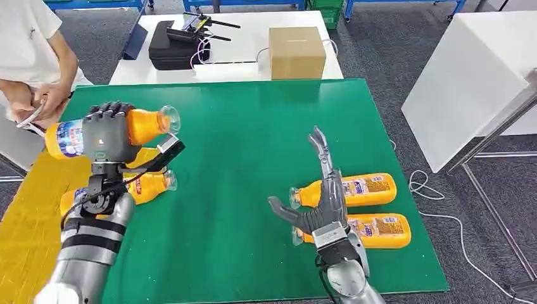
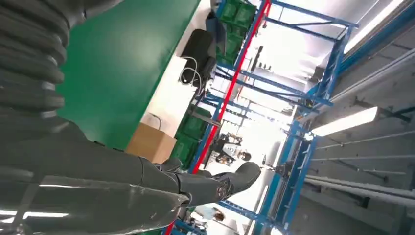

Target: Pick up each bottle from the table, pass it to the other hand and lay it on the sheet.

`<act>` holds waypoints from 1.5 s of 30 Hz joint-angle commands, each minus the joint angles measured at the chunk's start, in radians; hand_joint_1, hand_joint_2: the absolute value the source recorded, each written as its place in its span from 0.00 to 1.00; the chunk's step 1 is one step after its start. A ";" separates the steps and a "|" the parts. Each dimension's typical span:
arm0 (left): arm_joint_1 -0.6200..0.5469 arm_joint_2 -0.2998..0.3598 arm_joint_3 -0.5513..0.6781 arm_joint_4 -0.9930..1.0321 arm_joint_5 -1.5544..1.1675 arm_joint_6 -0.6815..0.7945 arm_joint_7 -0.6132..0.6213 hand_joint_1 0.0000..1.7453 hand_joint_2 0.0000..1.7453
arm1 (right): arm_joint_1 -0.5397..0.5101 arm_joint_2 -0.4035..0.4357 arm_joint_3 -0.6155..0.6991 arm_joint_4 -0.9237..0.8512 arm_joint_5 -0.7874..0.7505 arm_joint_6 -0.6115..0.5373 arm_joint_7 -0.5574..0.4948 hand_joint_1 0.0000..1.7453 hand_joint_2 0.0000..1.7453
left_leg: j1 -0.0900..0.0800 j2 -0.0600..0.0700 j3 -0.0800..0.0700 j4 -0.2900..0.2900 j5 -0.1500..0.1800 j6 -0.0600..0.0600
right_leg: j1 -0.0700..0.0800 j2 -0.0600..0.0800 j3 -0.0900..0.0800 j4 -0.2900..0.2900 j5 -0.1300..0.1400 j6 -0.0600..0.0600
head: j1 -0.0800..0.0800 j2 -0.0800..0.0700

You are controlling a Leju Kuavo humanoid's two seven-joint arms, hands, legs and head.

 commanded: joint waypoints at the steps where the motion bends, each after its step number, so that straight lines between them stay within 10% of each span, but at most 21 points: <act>1: -0.175 0.084 -0.109 0.333 0.007 -0.006 0.013 1.00 1.00 | -0.048 0.000 -0.010 0.076 0.000 0.006 0.006 0.00 1.00 | 0.001 -0.001 0.002 -0.001 -0.001 0.000 | 0.001 -0.002 0.003 -0.001 -0.001 0.000 | 0.000 0.000; 18: -0.444 0.123 -0.045 0.736 0.164 -0.168 0.006 1.00 1.00 | -0.111 0.030 0.007 0.147 -0.002 0.053 0.011 0.00 1.00 | 0.001 -0.001 -0.001 0.001 -0.001 -0.001 | 0.001 0.000 0.000 0.000 0.000 0.000 | 0.000 0.000; 38: -0.471 0.176 0.036 0.855 0.238 -0.321 -0.012 1.00 1.00 | -0.149 0.034 0.038 0.198 -0.017 0.068 0.010 0.00 1.00 | 0.002 -0.002 0.000 0.000 -0.001 -0.001 | 0.001 0.000 0.001 0.000 0.000 0.000 | 0.000 0.000; 41: -0.454 0.168 0.046 0.853 0.257 -0.354 -0.060 0.77 1.00 | -0.155 0.034 0.045 0.209 -0.017 0.072 0.012 0.00 1.00 | 0.002 -0.002 0.000 0.000 -0.001 -0.001 | 0.001 0.000 0.001 0.000 0.000 0.000 | 0.000 0.000; 45: -0.439 0.161 0.053 0.854 0.270 -0.390 -0.083 0.85 1.00 | -0.156 0.032 0.048 0.212 -0.018 0.072 0.012 0.00 1.00 | 0.002 -0.002 0.001 -0.001 0.000 -0.001 | 0.001 0.000 0.002 0.000 0.000 0.001 | 0.000 0.000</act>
